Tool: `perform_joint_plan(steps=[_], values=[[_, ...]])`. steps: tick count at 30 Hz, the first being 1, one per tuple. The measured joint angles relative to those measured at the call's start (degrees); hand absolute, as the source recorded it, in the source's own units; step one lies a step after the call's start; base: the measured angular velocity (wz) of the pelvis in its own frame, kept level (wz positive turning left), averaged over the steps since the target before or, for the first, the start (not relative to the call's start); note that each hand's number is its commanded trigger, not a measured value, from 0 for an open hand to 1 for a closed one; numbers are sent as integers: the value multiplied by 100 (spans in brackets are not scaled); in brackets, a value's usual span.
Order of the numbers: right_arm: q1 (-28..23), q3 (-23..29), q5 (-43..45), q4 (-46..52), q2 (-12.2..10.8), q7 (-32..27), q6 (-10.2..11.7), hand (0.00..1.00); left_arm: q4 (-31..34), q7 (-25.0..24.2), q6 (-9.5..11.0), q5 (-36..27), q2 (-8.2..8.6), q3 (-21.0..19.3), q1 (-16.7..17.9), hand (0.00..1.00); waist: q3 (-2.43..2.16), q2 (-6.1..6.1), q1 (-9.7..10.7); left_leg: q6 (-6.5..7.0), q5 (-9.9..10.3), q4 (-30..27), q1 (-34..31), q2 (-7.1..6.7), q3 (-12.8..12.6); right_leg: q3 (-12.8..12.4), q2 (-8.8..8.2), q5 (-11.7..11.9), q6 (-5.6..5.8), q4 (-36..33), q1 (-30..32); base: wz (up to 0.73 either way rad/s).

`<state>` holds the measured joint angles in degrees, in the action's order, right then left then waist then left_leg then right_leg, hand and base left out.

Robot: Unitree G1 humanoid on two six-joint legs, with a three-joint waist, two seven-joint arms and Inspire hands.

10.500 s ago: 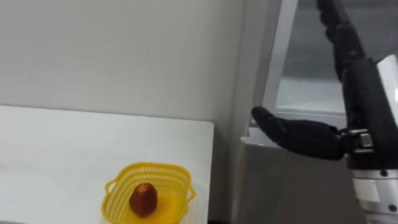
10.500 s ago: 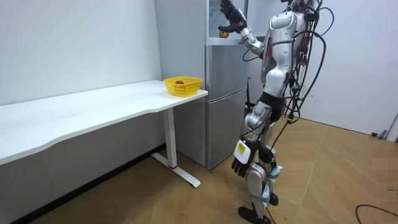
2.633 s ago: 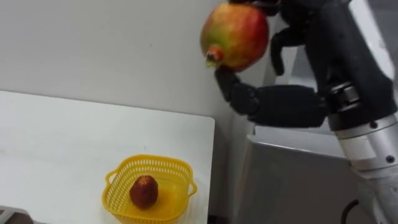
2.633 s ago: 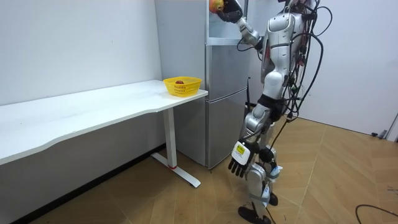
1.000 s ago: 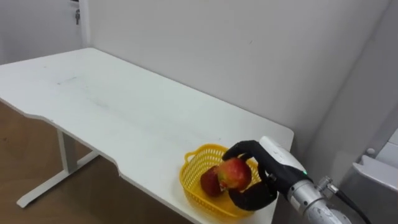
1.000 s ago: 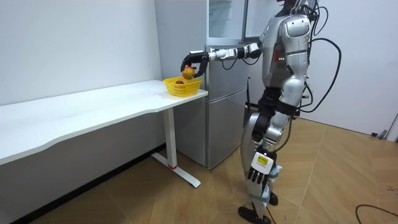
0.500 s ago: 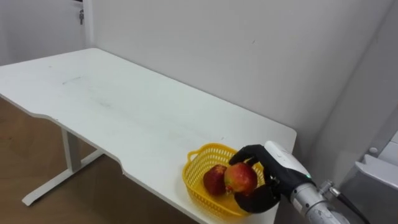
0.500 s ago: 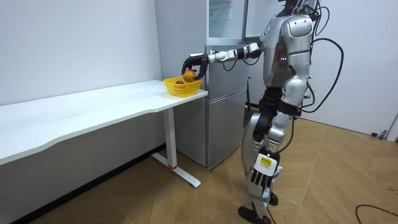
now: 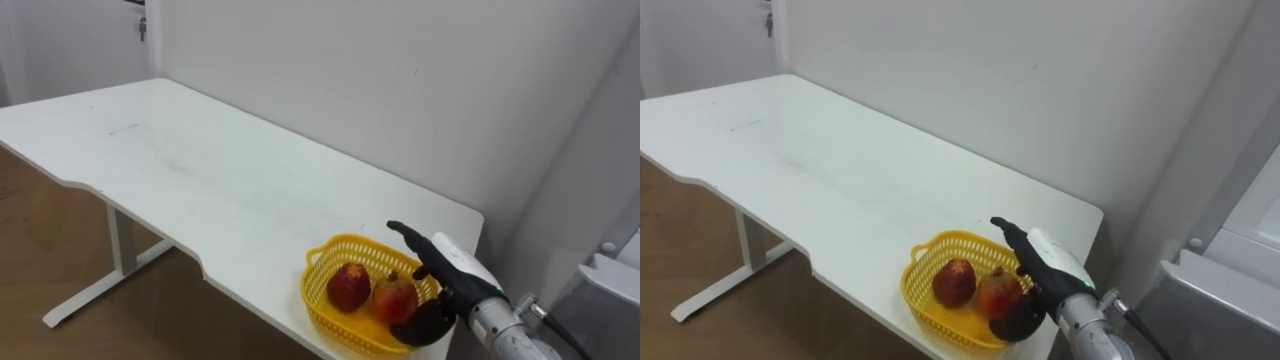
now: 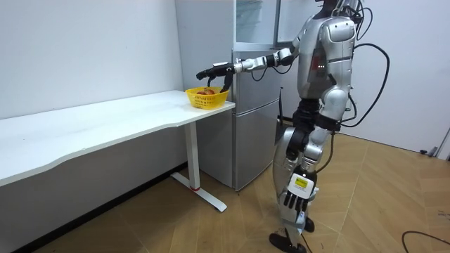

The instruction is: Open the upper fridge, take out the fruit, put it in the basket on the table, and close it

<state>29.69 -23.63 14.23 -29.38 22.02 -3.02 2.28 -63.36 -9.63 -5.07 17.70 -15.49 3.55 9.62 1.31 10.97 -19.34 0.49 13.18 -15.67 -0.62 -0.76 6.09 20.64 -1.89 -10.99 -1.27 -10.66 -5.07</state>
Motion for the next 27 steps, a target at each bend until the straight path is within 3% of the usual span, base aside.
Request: perform_joint_plan(steps=[7,18,21,27], values=[[3,-10,-458,5,-19,87,0,0,48,-1,-3,13,-84,120,29,0,27,-37,9,1,2,7,4,0,0,-4,-2,0,0,-5,-7,0],[13,9,-493,207,-29,135,9,0,67,21,-3,82,-97,113,23,0,8,-75,38,1,2,-5,-15,-4,-43,1,-3,0,0,0,-12,0],[45,25,-532,311,-28,67,10,0,106,18,-2,78,-88,112,77,0,-26,-145,50,1,2,-5,-8,-1,-68,0,-7,1,1,1,-12,-2],[43,55,-576,883,-28,-15,37,0,142,38,4,97,-26,88,214,0,-40,-337,196,1,1,1,71,-1,-79,-14,-8,0,1,5,-50,0]])
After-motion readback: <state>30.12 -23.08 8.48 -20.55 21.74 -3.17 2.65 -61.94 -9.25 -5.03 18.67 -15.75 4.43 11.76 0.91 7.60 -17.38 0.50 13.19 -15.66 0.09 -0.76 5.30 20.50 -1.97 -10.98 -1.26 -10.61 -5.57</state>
